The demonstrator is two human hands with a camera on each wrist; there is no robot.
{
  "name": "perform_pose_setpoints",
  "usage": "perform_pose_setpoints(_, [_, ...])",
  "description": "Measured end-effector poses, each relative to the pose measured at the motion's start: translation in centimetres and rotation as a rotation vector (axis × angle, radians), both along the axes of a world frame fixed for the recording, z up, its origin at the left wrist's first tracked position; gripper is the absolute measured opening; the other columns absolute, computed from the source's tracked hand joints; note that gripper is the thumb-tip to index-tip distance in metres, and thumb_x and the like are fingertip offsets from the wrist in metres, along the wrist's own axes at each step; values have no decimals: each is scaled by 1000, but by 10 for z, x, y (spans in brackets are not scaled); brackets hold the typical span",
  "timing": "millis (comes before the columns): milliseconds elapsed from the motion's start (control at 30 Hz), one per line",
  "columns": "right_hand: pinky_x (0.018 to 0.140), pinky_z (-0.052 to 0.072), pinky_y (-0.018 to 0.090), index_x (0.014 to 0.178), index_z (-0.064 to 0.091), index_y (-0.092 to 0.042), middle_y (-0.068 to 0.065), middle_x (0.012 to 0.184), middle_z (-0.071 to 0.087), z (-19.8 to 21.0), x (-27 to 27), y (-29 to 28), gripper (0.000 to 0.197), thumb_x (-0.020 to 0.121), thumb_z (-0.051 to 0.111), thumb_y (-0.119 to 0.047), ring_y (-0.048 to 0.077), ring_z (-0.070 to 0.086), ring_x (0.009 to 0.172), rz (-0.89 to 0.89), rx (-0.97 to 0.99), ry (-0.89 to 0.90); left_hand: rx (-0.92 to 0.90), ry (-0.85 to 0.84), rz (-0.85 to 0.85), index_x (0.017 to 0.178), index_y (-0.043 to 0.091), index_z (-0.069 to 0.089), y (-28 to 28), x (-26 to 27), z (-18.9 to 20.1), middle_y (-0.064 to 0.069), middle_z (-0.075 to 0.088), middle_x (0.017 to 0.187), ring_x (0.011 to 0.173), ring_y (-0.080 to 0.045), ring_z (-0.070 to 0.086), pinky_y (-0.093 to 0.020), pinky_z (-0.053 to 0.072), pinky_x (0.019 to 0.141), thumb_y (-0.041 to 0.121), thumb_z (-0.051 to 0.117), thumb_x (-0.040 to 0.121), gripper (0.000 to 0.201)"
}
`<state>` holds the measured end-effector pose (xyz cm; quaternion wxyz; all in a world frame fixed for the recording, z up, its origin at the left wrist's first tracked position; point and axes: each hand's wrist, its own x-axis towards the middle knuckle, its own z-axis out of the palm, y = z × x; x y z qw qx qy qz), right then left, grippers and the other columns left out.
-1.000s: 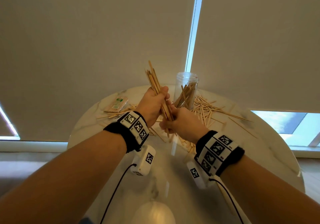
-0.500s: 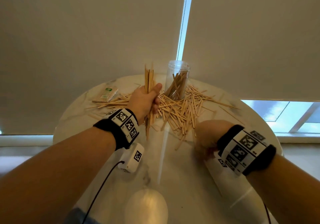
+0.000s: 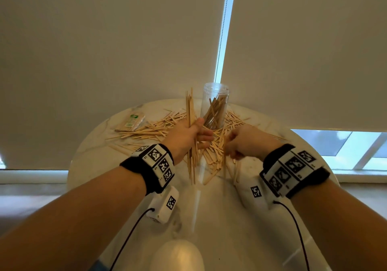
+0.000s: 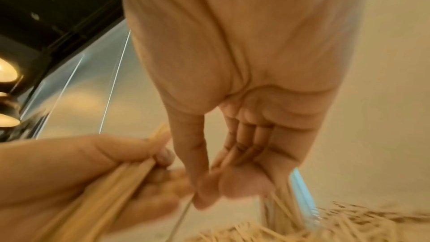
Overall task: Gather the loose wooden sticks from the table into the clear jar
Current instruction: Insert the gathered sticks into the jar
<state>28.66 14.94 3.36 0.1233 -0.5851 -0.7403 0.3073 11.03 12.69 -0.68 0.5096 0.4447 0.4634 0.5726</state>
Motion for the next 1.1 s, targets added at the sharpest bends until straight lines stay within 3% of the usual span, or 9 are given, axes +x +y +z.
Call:
perform_pose_setpoints(100, [60, 51, 26, 93, 70, -11, 7, 88, 73, 17, -15, 12, 13, 86, 75, -20, 13, 64, 70, 75, 113, 230, -20, 23, -104, 121, 4, 60, 2, 2, 7, -16, 71, 110, 93, -30, 70, -40, 58, 80, 33, 48, 103, 36])
perform_pose_setpoints(200, [60, 51, 24, 99, 69, -12, 8, 90, 71, 28, -33, 26, 12, 89, 71, -19, 16, 64, 73, 121, 227, 302, 0, -65, -124, 118, 5, 58, 8, 4, 11, -8, 68, 80, 61, -21, 61, -33, 55, 60, 32, 48, 103, 32])
perform_pose_setpoints(333, [73, 58, 30, 118, 67, -17, 3, 97, 73, 30, -47, 39, 30, 93, 67, -35, 15, 69, 79, 117, 253, 355, 132, -134, 72, 108, 12, 45, 29, -9, 11, 3, 41, 63, 49, -9, 38, -24, 40, 48, 29, 49, 104, 19])
perform_pose_setpoints(433, [87, 59, 36, 131, 55, -16, 0, 107, 69, 18, -49, 35, 57, 87, 68, -49, 16, 72, 92, 220, -3, 263, 207, -229, 179, 105, 11, 46, 43, -22, 19, 6, 37, 60, 51, -9, 36, -25, 39, 50, 31, 50, 103, 21])
perform_pose_setpoints(533, [80, 62, 32, 126, 52, -8, 9, 103, 74, 1, -59, 30, 45, 90, 73, -27, 22, 75, 88, 335, -310, 215, 250, -375, 234, 93, 13, 45, 58, -28, 28, 3, 37, 62, 51, -9, 38, -26, 42, 53, 29, 53, 102, 20])
perform_pose_setpoints(733, [77, 62, 29, 113, 63, 10, 24, 97, 69, -7, -66, 53, 24, 89, 64, 6, 24, 70, 80, 228, -279, 518, 191, -371, 101, 87, 15, 44, 69, -19, 11, 2, 42, 65, 56, -12, 44, -33, 41, 65, 36, 54, 101, 27])
perform_pose_setpoints(833, [78, 59, 28, 114, 61, 0, 19, 99, 67, -8, -66, 57, 30, 86, 70, -3, 20, 66, 82, 282, -270, 462, 204, -315, 162, 98, 9, 48, 74, -22, 6, -3, 55, 73, 63, -16, 57, -33, 50, 63, 41, 50, 101, 32])
perform_pose_setpoints(933, [63, 53, 32, 107, 62, -5, 23, 87, 63, -8, -69, 59, 25, 85, 70, -13, 20, 58, 66, 264, -146, 384, 174, -185, 79, 118, 5, 54, 73, -15, 5, -1, 74, 104, 99, -17, 71, -37, 57, 81, 43, 43, 103, 42])
perform_pose_setpoints(1100, [44, 45, 27, 84, 60, -9, 7, 60, 54, -9, -67, 61, 15, 93, 56, -21, 12, 49, 41, 256, 59, 248, 96, -198, -85, 129, 0, 59, 72, -9, 5, -1, 69, 125, 112, -8, 66, -35, 55, 92, 39, 44, 103, 49])
